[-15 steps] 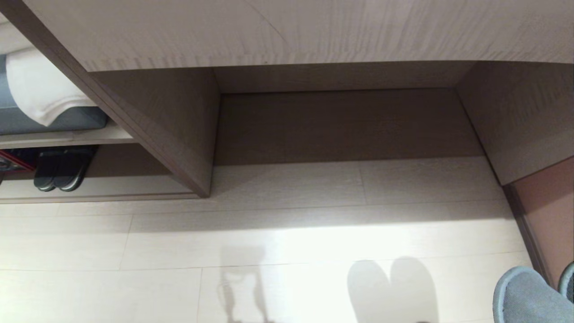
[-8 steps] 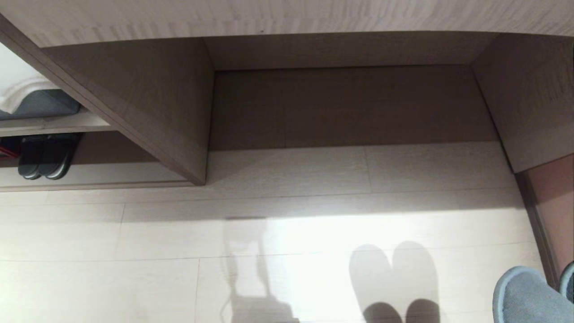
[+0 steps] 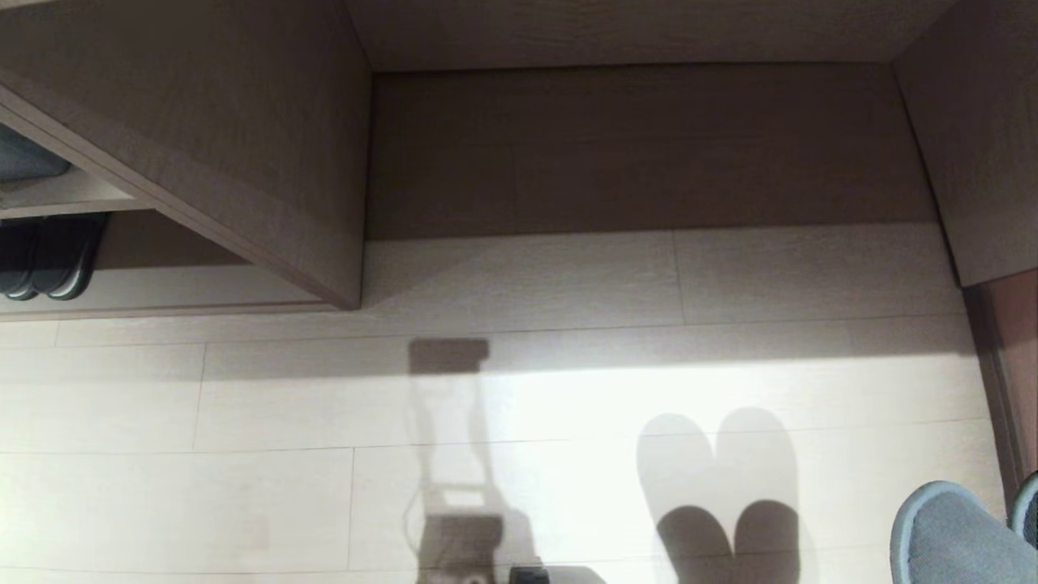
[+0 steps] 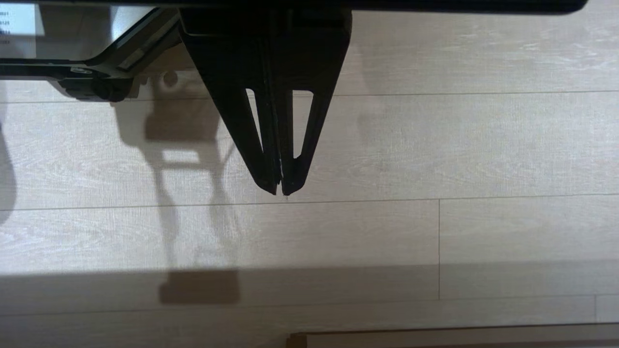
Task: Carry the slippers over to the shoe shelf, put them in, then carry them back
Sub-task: Place the slippers on the floor
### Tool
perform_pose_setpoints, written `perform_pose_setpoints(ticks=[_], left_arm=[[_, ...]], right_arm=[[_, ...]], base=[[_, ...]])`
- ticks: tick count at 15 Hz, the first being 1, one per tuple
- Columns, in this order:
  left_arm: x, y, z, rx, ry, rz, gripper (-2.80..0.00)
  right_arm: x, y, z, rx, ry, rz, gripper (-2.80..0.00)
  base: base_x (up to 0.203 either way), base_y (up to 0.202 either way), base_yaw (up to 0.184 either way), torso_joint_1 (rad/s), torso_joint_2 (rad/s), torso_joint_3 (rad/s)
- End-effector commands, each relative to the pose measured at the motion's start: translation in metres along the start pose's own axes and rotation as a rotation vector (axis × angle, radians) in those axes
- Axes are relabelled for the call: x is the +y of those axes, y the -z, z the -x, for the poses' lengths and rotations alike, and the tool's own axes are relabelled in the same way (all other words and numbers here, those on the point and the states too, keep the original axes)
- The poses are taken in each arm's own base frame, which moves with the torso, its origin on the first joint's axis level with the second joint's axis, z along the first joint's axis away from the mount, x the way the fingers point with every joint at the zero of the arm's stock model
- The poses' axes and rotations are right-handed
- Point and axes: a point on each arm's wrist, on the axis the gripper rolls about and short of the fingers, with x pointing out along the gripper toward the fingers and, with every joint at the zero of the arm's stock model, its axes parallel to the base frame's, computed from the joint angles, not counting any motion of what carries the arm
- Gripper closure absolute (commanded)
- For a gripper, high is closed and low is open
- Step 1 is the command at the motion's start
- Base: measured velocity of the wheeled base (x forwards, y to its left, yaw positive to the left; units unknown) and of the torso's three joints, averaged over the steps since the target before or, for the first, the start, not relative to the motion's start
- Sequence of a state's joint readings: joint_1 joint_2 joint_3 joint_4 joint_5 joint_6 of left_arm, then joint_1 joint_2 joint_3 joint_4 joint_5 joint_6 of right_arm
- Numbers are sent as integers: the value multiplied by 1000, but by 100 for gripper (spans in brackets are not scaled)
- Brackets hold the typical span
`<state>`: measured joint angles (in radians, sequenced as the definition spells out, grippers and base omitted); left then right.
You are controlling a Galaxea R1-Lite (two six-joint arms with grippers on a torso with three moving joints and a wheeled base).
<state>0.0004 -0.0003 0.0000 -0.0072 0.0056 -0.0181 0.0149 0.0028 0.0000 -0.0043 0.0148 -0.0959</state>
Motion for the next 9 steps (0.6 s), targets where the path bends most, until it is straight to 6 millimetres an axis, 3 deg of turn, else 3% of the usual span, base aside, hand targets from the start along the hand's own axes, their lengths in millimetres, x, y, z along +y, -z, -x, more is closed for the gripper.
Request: perform_pose_setpoints(ticks=[1, 9], left_arm=[[0, 0, 0, 0, -1, 0, 0], [0, 0, 0, 0, -2, 0, 0]], right_arm=[[0, 0, 0, 0, -1, 1, 0], [0, 0, 0, 0, -1, -1, 0]], base=[[0, 0, 0, 10, 2, -205], [0, 0, 0, 0, 3, -194]])
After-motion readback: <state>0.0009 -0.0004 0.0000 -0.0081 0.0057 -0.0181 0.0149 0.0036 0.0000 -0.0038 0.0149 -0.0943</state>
